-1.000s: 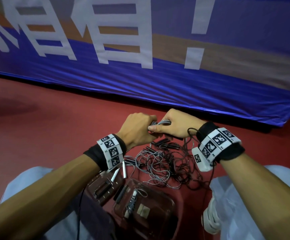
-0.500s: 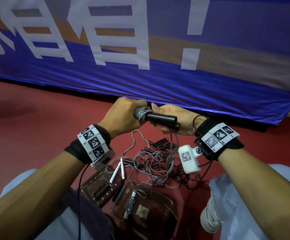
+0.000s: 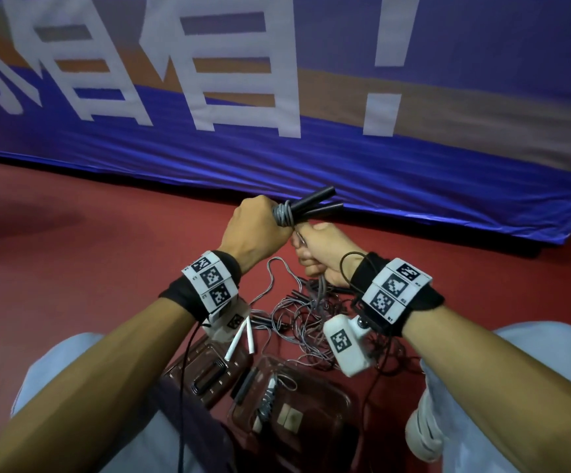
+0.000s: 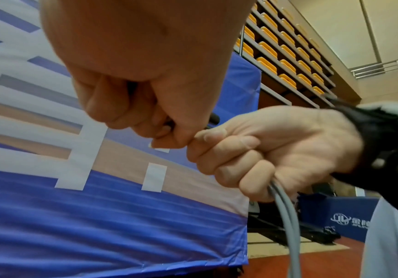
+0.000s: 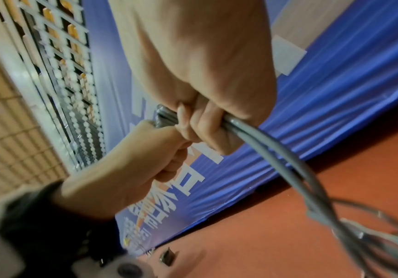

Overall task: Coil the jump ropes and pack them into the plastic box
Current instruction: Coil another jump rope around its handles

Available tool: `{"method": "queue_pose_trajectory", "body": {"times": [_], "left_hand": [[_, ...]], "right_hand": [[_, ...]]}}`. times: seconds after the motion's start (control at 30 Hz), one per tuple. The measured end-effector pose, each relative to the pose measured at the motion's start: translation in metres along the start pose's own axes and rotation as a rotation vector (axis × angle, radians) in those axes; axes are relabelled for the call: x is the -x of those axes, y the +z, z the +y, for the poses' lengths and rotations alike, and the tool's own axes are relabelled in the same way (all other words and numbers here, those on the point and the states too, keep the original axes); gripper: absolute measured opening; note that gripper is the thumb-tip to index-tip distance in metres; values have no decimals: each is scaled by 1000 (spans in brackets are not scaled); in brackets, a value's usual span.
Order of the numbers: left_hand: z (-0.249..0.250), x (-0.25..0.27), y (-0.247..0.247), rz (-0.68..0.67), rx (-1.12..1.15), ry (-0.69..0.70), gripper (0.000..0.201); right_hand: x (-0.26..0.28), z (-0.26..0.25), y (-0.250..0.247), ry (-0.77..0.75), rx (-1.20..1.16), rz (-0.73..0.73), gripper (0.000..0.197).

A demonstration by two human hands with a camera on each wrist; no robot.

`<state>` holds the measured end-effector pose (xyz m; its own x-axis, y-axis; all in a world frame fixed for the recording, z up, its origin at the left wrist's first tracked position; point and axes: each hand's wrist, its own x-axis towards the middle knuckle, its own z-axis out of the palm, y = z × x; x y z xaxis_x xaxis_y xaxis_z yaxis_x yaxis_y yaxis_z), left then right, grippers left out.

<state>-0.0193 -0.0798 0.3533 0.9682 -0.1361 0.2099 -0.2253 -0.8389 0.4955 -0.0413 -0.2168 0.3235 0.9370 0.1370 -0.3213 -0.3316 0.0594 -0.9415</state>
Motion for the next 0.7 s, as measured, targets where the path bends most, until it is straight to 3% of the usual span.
{"method": "queue_pose_trajectory", "body": {"times": [0.17, 0.33, 0.5, 0.7], "left_hand": [[-2, -5, 12, -54, -92, -78, 20], [-1, -6, 21, -129, -265, -72, 22], [-1, -9, 22, -203, -358, 22, 34], [-7, -13, 15, -298, -279, 207, 62]], "right_hand": [[1, 10, 14, -60, 337, 171, 44], [-1, 9, 6, -82, 600, 125, 31], [12, -13, -21, -203, 700, 92, 41], [25, -21, -36, -371, 890, 80, 41]]}}
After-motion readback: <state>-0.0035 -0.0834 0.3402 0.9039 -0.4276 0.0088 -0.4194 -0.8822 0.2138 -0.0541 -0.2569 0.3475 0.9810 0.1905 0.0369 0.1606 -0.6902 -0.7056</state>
